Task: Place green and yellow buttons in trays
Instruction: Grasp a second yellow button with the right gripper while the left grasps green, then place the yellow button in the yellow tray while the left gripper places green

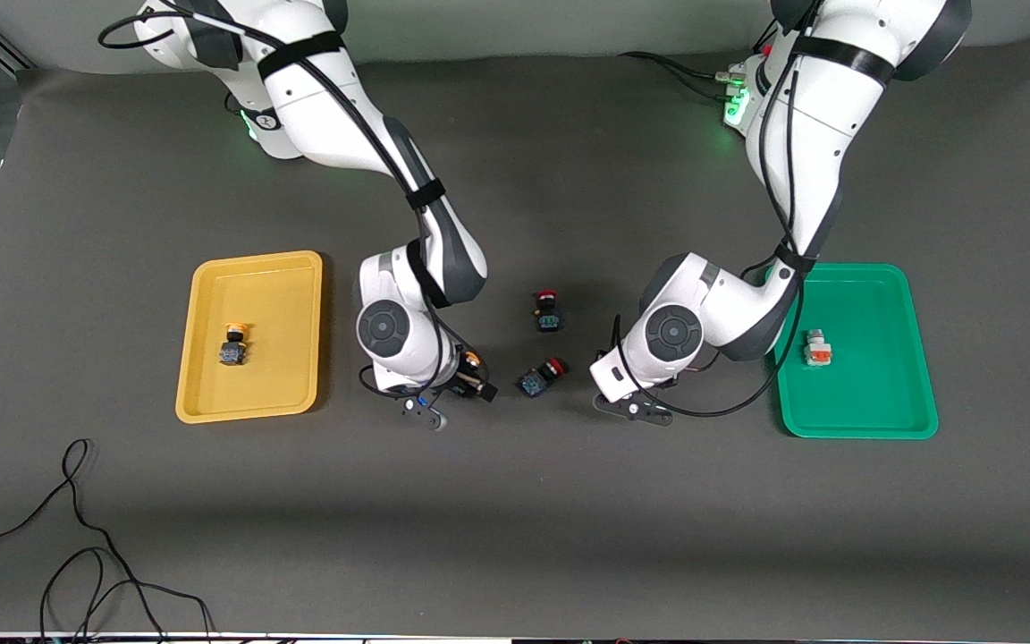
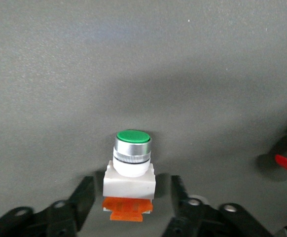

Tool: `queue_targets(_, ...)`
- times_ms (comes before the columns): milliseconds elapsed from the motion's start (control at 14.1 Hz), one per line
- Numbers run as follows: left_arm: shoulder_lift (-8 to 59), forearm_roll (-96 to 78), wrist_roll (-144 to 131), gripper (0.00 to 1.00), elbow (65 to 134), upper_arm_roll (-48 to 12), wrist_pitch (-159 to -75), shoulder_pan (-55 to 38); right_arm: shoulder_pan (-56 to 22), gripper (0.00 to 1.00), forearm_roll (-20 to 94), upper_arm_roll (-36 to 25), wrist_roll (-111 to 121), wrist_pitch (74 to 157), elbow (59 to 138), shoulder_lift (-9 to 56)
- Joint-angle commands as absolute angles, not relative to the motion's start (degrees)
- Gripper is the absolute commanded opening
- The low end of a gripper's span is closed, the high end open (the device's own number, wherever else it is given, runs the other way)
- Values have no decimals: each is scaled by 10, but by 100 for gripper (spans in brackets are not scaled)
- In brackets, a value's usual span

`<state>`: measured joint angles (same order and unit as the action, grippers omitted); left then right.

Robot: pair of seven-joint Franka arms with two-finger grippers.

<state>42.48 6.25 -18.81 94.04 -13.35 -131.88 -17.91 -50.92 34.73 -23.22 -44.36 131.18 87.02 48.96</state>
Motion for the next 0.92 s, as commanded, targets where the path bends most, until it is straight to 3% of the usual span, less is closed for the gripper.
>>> queue_targets(0,423,70,-219,0,931,-131,-1312,-183,-512,90,359,-236,-454,1321,856,503)
queue_targets(71,422,69,-222,0,930,-132,-1310,-181,-512,79,359,-236,-451,1321,859,503)
queue_targets(141,415,68,-236,0,930,-132,-1302,-179,-512,43,359,-236,-452,1321,860,503)
queue_targets(212,389,63,-258,0,929,-133,-1268,-178,-512,0,359,-236,-454,1321,861,503)
queue_targets(495,297,-14,-298,0,932,-132,-1134,-145,-512,0,352,-236,-444,1318,862,501)
queue_targets(636,262,-22,-293,0,937,-133,-1053,-78,-506,0,352,-241,-442,1304,860,489)
queue_targets(848,218,8,-199,0,973,-131,-999,51,-502,0,352,-288,-391,1189,862,427)
